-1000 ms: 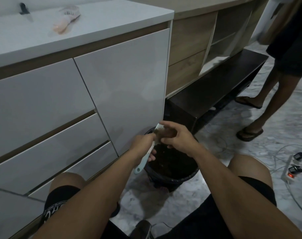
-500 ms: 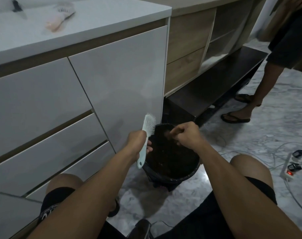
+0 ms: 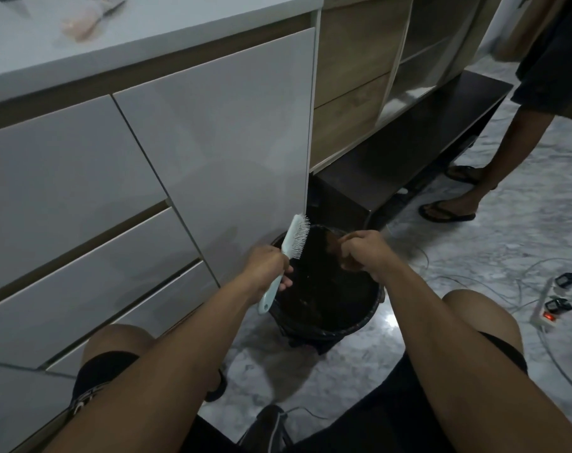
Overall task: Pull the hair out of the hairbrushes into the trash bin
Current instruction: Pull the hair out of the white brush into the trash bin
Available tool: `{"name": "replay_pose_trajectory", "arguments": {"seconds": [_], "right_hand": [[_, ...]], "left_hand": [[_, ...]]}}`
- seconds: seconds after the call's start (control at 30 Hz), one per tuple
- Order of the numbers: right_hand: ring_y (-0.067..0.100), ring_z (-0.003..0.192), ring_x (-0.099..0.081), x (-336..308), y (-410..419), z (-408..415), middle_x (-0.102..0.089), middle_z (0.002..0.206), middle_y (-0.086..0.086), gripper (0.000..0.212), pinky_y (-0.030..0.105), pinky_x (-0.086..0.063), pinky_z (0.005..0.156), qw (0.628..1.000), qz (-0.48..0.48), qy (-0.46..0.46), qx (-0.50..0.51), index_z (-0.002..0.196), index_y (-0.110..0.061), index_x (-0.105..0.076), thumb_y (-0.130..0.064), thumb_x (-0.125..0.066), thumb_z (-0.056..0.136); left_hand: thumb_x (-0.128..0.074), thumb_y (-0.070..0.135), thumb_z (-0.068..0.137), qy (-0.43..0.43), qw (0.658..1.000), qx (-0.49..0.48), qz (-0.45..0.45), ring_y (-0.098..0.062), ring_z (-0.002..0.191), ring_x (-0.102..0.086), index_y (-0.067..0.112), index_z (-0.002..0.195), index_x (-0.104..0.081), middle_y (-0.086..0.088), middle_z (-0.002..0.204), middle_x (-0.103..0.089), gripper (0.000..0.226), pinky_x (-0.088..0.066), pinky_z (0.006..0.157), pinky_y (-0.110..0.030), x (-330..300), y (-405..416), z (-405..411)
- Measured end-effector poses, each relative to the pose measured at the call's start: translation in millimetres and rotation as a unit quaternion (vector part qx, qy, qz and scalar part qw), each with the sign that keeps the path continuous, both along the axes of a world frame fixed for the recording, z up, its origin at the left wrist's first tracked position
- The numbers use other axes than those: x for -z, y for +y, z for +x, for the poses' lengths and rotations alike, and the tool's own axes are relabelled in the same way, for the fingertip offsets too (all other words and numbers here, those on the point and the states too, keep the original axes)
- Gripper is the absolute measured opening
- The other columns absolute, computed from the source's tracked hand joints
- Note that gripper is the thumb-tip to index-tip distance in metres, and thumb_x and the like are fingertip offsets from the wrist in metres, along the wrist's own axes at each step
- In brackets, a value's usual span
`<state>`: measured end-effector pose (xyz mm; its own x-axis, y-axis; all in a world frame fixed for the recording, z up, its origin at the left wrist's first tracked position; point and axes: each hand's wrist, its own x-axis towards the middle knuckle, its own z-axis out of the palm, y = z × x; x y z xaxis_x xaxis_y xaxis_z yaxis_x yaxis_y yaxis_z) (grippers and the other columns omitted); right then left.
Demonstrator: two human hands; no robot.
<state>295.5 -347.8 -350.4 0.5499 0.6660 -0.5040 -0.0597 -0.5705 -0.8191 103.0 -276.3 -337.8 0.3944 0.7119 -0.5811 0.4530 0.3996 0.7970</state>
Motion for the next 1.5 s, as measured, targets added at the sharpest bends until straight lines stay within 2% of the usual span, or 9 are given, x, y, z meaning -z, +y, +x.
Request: {"name": "replay_pose_trajectory", "arguments": {"seconds": [0.1, 0.23, 0.33, 0.63, 0.8, 1.03, 1.2, 1.3, 1.5], "right_hand": [[0.029, 0.074, -0.064, 11, 5, 3, -0.064, 0.093, 0.018, 0.017, 0.044, -0.061, 0.074, 1.0, -0.026, 0.012, 0.012, 0.097, -0.005, -0.064, 0.003, -0.053, 0.087], [0.034, 0.096, -0.062, 27, 9, 3, -0.059, 0.112, 0.019, 0.017, 0.033, -0.055, 0.045, 0.995, -0.078, 0.056, 0.026, 0.104, -0.007, -0.059, 0.0, -0.055, 0.089], [0.033, 0.097, -0.059, 37, 11, 5, -0.056, 0.11, 0.018, 0.02, 0.032, -0.053, 0.04, 0.99, -0.099, 0.089, 0.055, 0.108, -0.006, -0.054, 0.001, -0.054, 0.09], [0.031, 0.109, -0.056, 52, 22, 22, -0.055, 0.128, 0.016, 0.044, 0.038, -0.052, 0.06, 0.981, -0.045, 0.135, 0.131, 0.126, -0.012, -0.05, -0.006, -0.061, 0.085], [0.024, 0.111, -0.047, 53, 28, 28, -0.048, 0.129, 0.006, 0.062, 0.047, -0.051, 0.093, 0.978, -0.005, 0.135, 0.159, 0.139, -0.02, -0.041, -0.011, -0.067, 0.083], [0.022, 0.091, -0.065, 40, 30, 16, -0.065, 0.115, 0.016, 0.027, 0.039, -0.059, 0.077, 0.992, 0.004, 0.088, 0.096, 0.114, -0.009, -0.06, -0.008, -0.064, 0.087], [0.029, 0.1, -0.069, 8, 22, -9, -0.064, 0.119, 0.017, 0.058, 0.04, -0.06, 0.08, 0.987, 0.04, 0.154, -0.029, 0.135, -0.007, -0.047, -0.025, -0.072, 0.087], [0.032, 0.1, -0.07, -1, 16, -14, -0.065, 0.121, 0.02, 0.076, 0.039, -0.06, 0.079, 0.981, 0.066, 0.176, -0.042, 0.143, -0.003, -0.038, -0.02, -0.078, 0.081], [0.031, 0.09, -0.073, -11, 4, -19, -0.069, 0.106, 0.019, 0.07, 0.036, -0.062, 0.072, 0.984, 0.099, 0.149, 0.01, 0.138, 0.002, -0.044, -0.006, -0.079, 0.077]], "left_hand": [[-0.051, -0.007, 0.085, 0.0, 1.0, 0.01, -0.002, -0.02, 0.053, -0.057, -0.004, 0.116, -0.055, -0.017, 0.081, -0.06, 0.031, -0.046, 0.046, -0.029, 7, 1, 0], [-0.051, -0.007, 0.087, -0.004, 1.0, 0.011, -0.016, -0.019, 0.055, -0.058, 0.003, 0.111, -0.052, -0.019, 0.09, -0.06, 0.026, -0.049, 0.046, -0.027, 14, 3, -1], [-0.054, -0.007, 0.087, 0.0, 1.0, 0.013, -0.025, -0.019, 0.052, -0.058, 0.003, 0.111, -0.054, -0.018, 0.081, -0.06, 0.026, -0.048, 0.043, -0.026, 20, 5, -2], [-0.055, -0.005, 0.087, 0.015, 0.999, 0.017, -0.041, -0.018, 0.051, -0.058, 0.003, 0.115, -0.053, -0.014, 0.075, -0.059, 0.03, -0.047, 0.041, -0.026, 34, 11, 5], [-0.055, -0.005, 0.088, 0.023, 0.999, 0.027, -0.04, -0.017, 0.052, -0.058, 0.005, 0.118, -0.054, -0.013, 0.075, -0.06, 0.031, -0.048, 0.042, -0.024, 33, 12, 13], [-0.056, -0.003, 0.089, 0.016, 0.999, 0.031, -0.031, -0.017, 0.054, -0.06, 0.005, 0.12, -0.054, -0.014, 0.078, -0.062, 0.032, -0.049, 0.043, -0.025, 31, 11, 17], [-0.06, -0.001, 0.089, -0.011, 1.0, 0.013, -0.025, -0.016, 0.055, -0.059, 0.007, 0.119, -0.053, -0.012, 0.089, -0.064, 0.032, -0.049, 0.044, -0.024, 24, 4, 22], [-0.066, -0.004, 0.083, -0.028, 1.0, 0.001, -0.007, -0.016, 0.053, -0.059, 0.007, 0.113, -0.058, -0.007, 0.084, -0.066, 0.032, -0.047, 0.044, -0.025, 20, -2, 23], [-0.077, -0.004, 0.073, -0.029, 0.998, -0.006, 0.047, -0.015, 0.053, -0.064, 0.014, 0.102, -0.065, -0.005, 0.086, -0.069, 0.036, -0.048, 0.047, -0.024, 11, -12, 21]]}}
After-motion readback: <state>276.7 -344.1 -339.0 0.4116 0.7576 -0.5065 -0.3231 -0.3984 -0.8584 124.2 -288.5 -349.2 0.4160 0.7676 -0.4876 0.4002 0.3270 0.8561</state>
